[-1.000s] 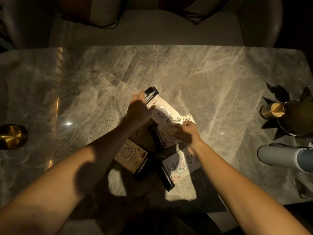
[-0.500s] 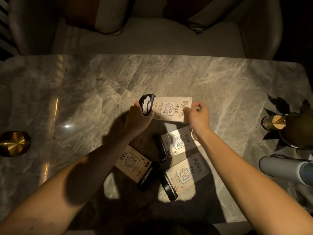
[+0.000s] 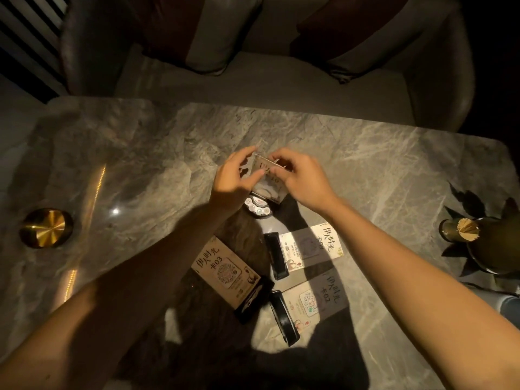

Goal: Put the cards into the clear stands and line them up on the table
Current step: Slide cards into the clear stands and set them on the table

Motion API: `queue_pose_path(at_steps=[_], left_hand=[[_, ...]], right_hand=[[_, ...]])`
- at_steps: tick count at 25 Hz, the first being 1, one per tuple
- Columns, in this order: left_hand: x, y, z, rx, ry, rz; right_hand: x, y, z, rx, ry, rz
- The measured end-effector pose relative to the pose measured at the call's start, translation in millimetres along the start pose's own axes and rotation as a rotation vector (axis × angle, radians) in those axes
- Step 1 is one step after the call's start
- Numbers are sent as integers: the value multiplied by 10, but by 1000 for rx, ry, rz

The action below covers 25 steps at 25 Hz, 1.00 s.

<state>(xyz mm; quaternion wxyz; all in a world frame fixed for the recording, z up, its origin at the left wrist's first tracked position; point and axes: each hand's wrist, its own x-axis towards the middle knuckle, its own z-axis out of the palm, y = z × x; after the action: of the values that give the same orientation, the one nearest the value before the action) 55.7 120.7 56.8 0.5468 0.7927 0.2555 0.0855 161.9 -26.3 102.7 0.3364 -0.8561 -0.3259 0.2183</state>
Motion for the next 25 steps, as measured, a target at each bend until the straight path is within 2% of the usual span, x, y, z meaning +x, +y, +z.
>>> queue_pose_path(at_steps=[5,9,13,17,20,23,24,25], left_hand=[[-208,-95,-105,-108,-24,-40],[-301,-159,-121,-81,30,-30],[-334,-186,-132,-46,44,-4],[-337,-211,-90,-26,43,-95],[-520,-233,16,112,170,-153],[-765,-299,290,198,315,-14],[-822,-318,401,228,309,-24],[-838,-330,498,226,228,-85]], right_hand=[[-185,-44,175,-69,-18,-75],[-370,72,207,-125,74,-75],[-426,103,216,-84,72,3],[-570,187,133,0,39,90],[-747,376,35,29,46,192],[-927,580,-21,63,53,301],[-988,652,-33,85,59,341],[-1047,709,-43,115,61,386]])
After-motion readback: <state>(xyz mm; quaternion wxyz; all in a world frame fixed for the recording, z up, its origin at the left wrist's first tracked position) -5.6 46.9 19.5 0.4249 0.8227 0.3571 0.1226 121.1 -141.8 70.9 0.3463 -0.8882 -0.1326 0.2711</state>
